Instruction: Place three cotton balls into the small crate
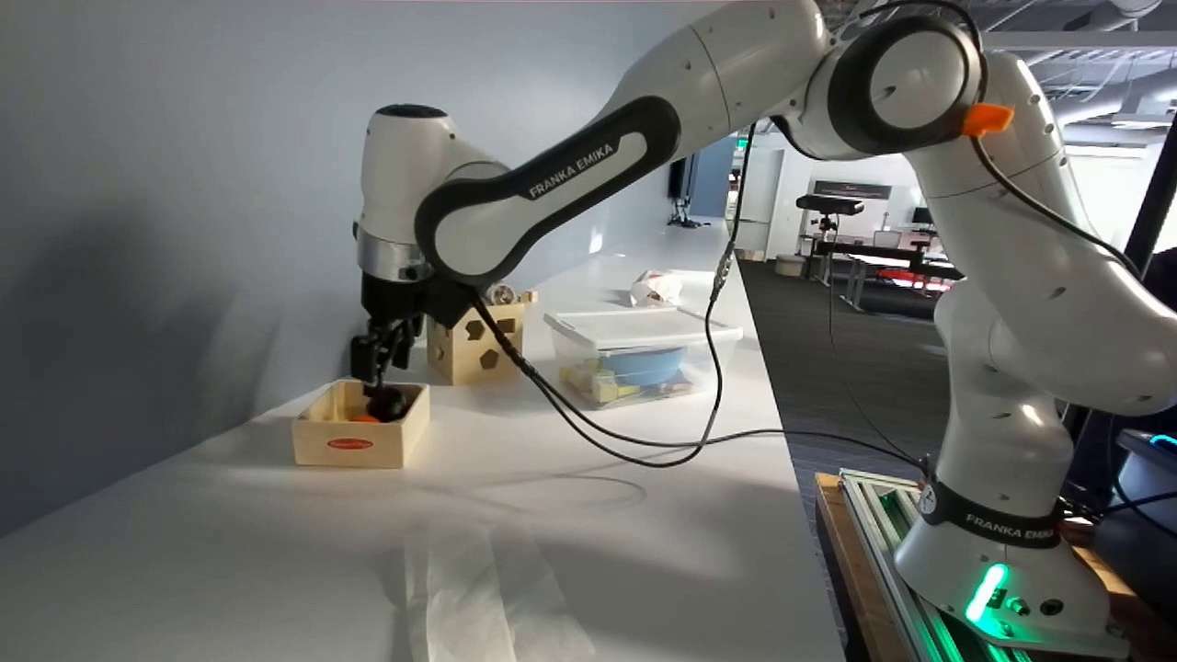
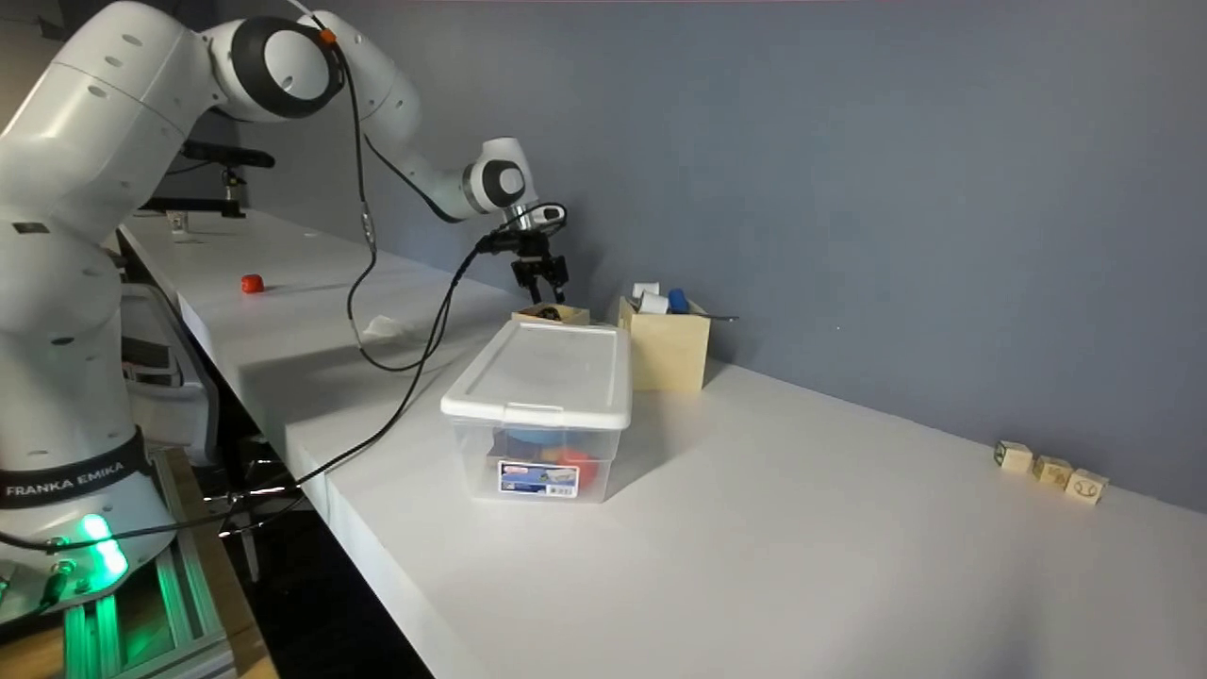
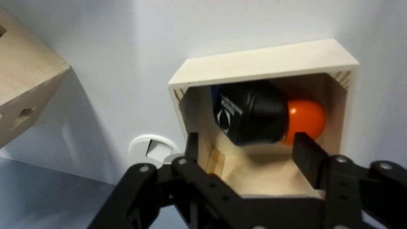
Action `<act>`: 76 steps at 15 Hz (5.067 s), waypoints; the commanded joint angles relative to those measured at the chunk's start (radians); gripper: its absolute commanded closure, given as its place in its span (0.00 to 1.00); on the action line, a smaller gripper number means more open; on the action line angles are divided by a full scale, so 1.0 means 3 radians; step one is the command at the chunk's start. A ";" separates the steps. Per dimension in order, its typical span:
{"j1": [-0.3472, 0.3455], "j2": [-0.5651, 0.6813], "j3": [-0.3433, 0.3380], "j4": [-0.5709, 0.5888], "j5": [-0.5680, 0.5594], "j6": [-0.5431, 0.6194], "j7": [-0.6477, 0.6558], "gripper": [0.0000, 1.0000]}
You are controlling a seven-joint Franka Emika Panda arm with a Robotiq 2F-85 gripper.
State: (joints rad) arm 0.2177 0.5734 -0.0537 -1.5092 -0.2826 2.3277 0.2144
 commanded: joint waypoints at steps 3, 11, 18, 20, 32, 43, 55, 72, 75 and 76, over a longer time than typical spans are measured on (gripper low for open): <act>0.0331 -0.0604 -0.0135 -0.0176 -0.0377 -0.0944 0.0649 0.00; 0.0262 -0.0969 0.0158 -0.0203 -0.0352 -0.2462 0.0908 0.00; 0.0200 -0.0809 0.0207 -0.0020 -0.0340 -0.2419 0.0872 0.00; 0.0200 -0.0809 0.0207 -0.0020 -0.0340 -0.2419 0.0872 0.00; -0.0982 -0.0361 -0.0133 0.1085 0.0226 -0.2529 -0.0714 0.00; -0.1233 0.0289 -0.0213 0.1831 0.0915 -0.2184 0.0779 0.00; -0.1203 0.0186 -0.0234 0.1389 0.0790 -0.1350 0.1102 0.00; -0.1194 -0.0219 -0.0376 0.0438 0.0857 -0.0954 0.1248 0.03; -0.1189 -0.0212 -0.0395 0.0327 0.0861 -0.0751 0.1238 0.06; -0.1184 -0.0204 -0.0403 0.0305 0.0860 -0.0699 0.1244 0.10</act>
State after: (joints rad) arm -0.1514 0.5422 -0.1565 -1.3483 -0.0440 2.0527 0.5829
